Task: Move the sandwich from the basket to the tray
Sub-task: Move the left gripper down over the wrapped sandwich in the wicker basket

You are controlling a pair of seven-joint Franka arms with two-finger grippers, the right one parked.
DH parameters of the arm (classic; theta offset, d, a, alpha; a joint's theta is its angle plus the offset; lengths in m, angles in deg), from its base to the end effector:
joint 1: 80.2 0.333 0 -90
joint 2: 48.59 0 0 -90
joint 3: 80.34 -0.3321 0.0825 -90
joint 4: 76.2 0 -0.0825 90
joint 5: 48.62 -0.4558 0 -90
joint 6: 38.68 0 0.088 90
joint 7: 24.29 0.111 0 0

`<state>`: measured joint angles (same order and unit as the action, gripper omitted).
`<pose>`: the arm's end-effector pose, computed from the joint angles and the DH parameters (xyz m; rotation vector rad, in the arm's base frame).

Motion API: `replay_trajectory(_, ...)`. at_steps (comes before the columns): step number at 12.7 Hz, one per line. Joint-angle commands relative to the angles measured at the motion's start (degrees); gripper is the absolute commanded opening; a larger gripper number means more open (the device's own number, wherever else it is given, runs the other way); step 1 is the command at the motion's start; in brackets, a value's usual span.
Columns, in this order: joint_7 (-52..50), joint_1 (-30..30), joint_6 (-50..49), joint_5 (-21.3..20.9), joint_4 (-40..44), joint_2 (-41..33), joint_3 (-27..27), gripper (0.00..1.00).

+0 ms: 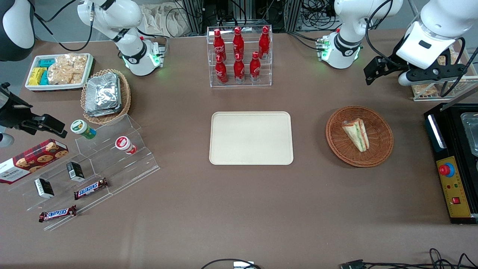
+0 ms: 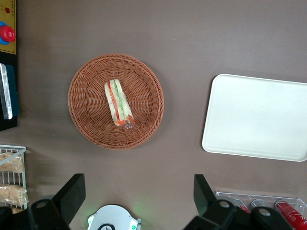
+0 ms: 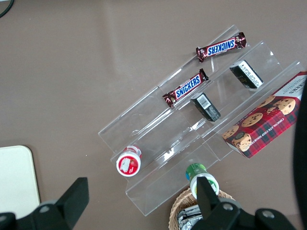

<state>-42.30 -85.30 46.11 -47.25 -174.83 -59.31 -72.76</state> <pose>0.5385 -0.1309 0.6571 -3.1216 -0.1476 0.0842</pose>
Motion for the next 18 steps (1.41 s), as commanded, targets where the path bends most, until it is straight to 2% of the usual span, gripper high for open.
replay_trajectory(1,-1.15,-0.52,-1.56,-0.4,2.21,1.14,0.33,1.0)
replay_trajectory(9,-1.77,-0.17,-3.32,-0.31,-0.59,0.27,-0.02,1.0)
replay_trajectory(10,-1.77,0.09,-3.14,-0.31,-2.43,-0.87,-0.2,1.0)
replay_trajectory(11,-1.77,-0.17,-2.18,-0.31,-5.75,-2.79,-2.55,1.0)
replay_trajectory(14,-1.59,0.0,4.58,-0.57,-19.54,-9.83,-7.91,1.0)
replay_trajectory(18,-1.85,2.2,6.96,-0.66,-22.57,-9.76,-9.78,1.0)
